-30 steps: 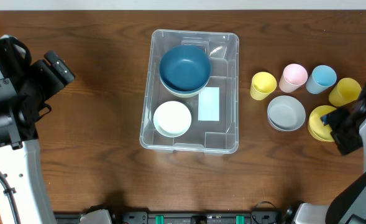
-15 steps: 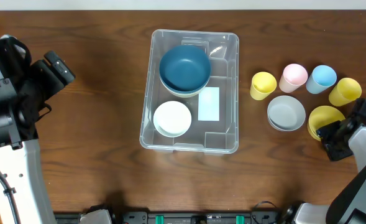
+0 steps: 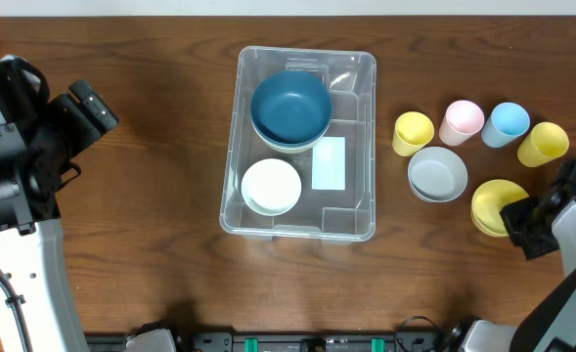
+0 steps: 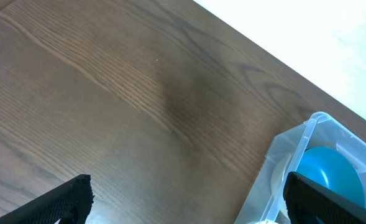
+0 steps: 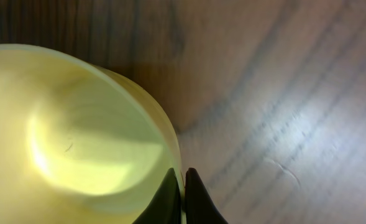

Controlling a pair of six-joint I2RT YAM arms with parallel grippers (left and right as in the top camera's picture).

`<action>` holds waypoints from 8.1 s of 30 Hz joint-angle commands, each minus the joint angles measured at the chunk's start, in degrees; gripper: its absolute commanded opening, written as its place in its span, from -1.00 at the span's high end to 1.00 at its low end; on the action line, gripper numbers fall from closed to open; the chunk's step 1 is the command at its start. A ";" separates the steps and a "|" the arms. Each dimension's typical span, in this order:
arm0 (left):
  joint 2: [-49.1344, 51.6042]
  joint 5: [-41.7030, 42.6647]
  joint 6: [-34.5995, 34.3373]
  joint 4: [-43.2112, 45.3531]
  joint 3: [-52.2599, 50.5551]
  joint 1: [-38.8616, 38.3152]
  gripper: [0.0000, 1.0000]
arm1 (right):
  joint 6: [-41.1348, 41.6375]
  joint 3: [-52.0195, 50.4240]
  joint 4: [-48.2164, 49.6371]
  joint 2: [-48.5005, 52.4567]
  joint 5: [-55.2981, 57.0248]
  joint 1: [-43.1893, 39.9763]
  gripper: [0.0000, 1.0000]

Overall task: Pack container
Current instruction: 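Reach the right gripper to the yellow bowl and grip its rim, then carry the yellow bowl and stack it on the white bowl, then reach the right gripper to the grey bowl and grip its rim, then lift the grey bowl, stack it on the yellow bowl, withdraw, then reach the right gripper to the white cup at far right, grip rim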

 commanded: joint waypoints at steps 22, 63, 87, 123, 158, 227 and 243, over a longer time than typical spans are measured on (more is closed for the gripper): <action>0.28 -0.50 -0.11 -0.02 0.57 0.31 -0.96 | -16.33 25.18 -1.95 -18.93 -8.68 51.08 0.97; 0.28 -0.50 -0.11 -0.02 0.57 0.31 -0.96 | -23.67 41.94 -6.08 20.79 -10.47 69.29 -0.02; 0.28 -0.50 -0.11 -0.02 0.57 0.31 -0.96 | -13.66 35.47 -26.77 0.76 0.79 26.84 -0.34; 0.28 -0.50 -0.11 -0.02 0.57 0.31 -0.96 | -14.29 0.94 1.55 -5.29 -7.13 22.99 0.87; 0.28 -0.50 -0.11 -0.02 0.57 0.31 -0.96 | -19.15 33.59 4.00 18.93 -11.30 70.44 0.98; 0.28 -0.50 -0.11 -0.02 0.57 0.31 -0.96 | -11.34 28.94 -8.22 20.37 -4.72 -21.29 -0.29; 0.28 -0.50 -0.11 -0.02 0.57 0.31 -0.96 | -14.08 28.96 -7.78 20.31 -6.05 -14.69 -0.45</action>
